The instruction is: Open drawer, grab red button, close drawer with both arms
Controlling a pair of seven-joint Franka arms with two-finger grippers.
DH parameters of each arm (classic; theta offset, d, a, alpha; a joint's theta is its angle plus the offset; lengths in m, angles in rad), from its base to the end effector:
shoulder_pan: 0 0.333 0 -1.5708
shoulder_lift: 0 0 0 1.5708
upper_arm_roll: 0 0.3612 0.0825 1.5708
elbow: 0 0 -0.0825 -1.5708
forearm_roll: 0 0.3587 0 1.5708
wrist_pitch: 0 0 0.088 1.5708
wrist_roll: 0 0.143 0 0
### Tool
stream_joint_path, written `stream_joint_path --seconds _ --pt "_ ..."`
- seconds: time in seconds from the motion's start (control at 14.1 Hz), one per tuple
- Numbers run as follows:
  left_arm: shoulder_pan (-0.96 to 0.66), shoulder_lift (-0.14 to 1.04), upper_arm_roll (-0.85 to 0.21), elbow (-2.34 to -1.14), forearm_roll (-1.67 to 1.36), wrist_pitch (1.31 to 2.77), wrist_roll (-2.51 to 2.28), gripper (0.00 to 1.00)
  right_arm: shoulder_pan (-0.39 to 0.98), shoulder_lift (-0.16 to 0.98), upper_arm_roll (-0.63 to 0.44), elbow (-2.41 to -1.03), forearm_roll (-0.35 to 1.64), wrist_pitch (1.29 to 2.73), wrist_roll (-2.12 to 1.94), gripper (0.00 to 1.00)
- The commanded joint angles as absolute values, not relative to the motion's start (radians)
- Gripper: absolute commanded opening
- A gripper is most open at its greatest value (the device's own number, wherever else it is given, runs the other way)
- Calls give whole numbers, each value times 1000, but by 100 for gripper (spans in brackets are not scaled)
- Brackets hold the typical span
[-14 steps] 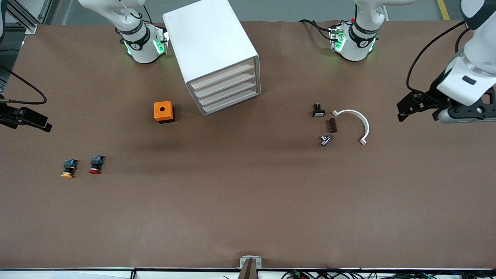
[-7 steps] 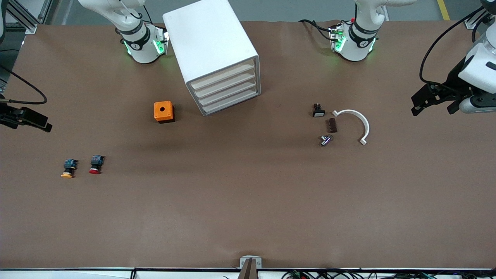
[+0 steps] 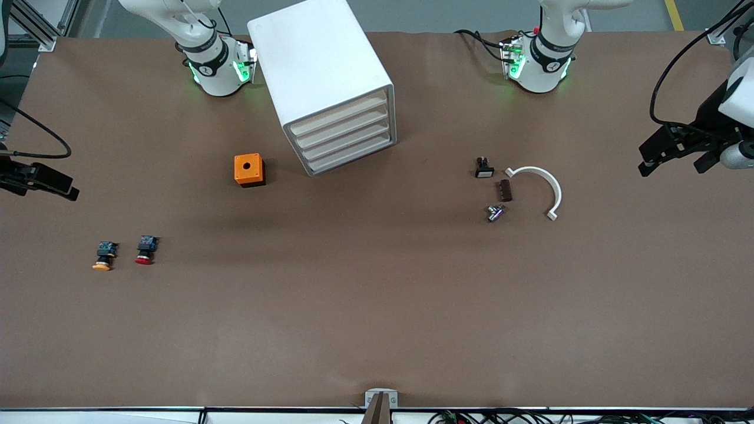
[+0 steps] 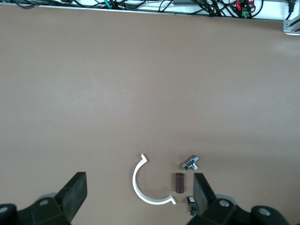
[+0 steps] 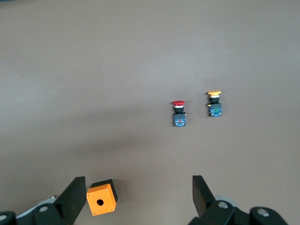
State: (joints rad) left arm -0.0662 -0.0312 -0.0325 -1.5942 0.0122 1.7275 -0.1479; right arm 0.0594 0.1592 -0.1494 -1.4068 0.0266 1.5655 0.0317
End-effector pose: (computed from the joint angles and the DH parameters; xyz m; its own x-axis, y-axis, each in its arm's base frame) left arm 0.5370 -0.0519 0.6552 0.9853 0.0485 0.1639 0.0473 -0.9988 0.0111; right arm 0.5831 -0.0409 0.6186 0.9928 -0.1194 0.0011 -0.1194 -0.9928 -0.0030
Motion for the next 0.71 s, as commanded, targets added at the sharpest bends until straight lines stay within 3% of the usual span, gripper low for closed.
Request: stream_joint_path --seconds 0.0,0.64 --pt "-61 -18 -31 -1566 0 1704 -123 100 54 156 -144 -1384 12 1546 41 100" --pt "-60 -18 -32 -1565 5 1675 -71 100 55 160 -143 -1384 14 1546 41 100"
